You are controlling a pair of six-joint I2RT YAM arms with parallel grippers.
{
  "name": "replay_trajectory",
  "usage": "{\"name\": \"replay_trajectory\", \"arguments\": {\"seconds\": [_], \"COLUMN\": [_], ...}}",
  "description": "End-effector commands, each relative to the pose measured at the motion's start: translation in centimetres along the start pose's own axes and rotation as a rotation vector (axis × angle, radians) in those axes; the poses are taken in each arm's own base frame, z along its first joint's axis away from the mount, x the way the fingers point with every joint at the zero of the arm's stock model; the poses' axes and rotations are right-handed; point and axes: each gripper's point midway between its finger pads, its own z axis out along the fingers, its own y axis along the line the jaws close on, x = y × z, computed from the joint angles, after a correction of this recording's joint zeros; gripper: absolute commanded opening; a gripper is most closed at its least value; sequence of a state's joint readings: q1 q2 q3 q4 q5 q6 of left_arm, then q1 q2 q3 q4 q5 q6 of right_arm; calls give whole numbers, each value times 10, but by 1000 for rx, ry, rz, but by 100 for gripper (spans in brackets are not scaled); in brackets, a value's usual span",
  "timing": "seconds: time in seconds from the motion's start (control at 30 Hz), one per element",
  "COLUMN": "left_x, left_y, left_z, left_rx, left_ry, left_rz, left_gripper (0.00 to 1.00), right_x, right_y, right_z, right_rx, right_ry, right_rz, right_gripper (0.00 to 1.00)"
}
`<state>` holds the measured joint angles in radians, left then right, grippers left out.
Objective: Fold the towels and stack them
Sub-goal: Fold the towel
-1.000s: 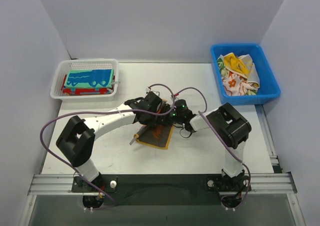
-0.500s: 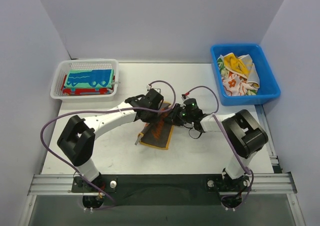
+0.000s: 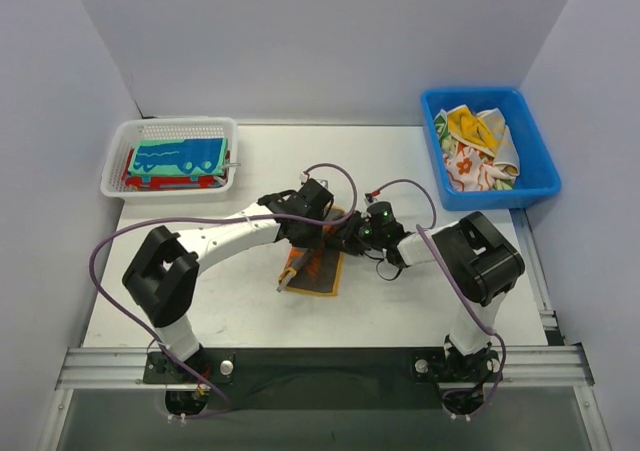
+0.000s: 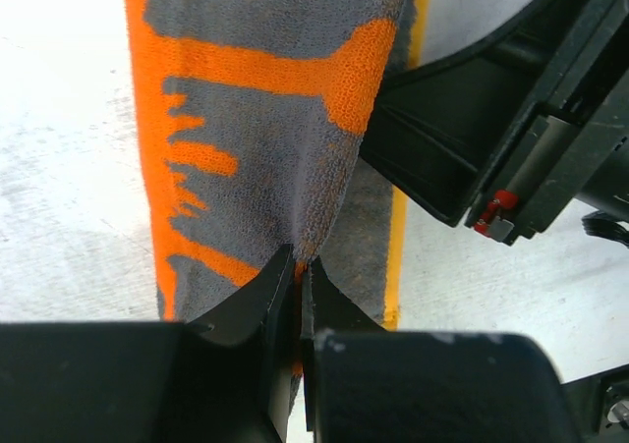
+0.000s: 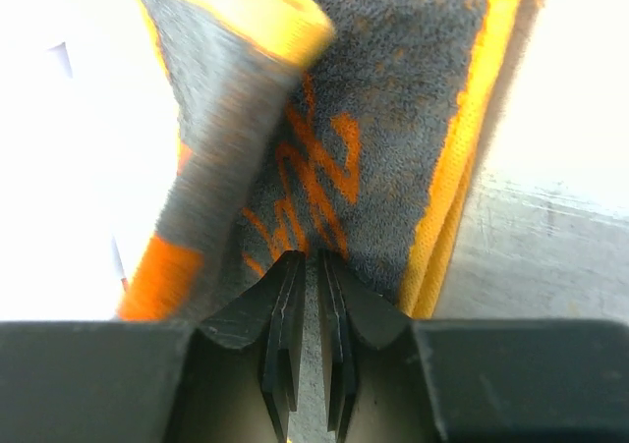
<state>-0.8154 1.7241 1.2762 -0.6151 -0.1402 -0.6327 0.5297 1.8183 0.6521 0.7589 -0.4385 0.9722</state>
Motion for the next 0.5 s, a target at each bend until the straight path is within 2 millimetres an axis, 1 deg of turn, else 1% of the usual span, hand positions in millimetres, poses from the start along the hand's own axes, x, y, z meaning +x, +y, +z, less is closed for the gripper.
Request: {"name": "replay_trajectory", "arguments": {"seconds": [0.0,0.23,0.37,0.47], "left_x": [-12,-10,-12,-11], "left_y": [-26,-32,-35,-31], "left_z": [-3,5,11,17], "left_rx": [72,80,86,67], "left_ry": [-30,-43,-56,-61], "left_rz": [-31,-72,-129,-164], "left_gripper": [14,14,14,14], "right_x": [15,15,16,16], "right_y": [-29,-32,-33,-34], "right_z": [2,2,2,3], "right_rx": [87,94,97,96], "right_ry": [27,24,24,24], "right_rz": [41,45,53,54], "right_gripper": [14,14,14,14]}}
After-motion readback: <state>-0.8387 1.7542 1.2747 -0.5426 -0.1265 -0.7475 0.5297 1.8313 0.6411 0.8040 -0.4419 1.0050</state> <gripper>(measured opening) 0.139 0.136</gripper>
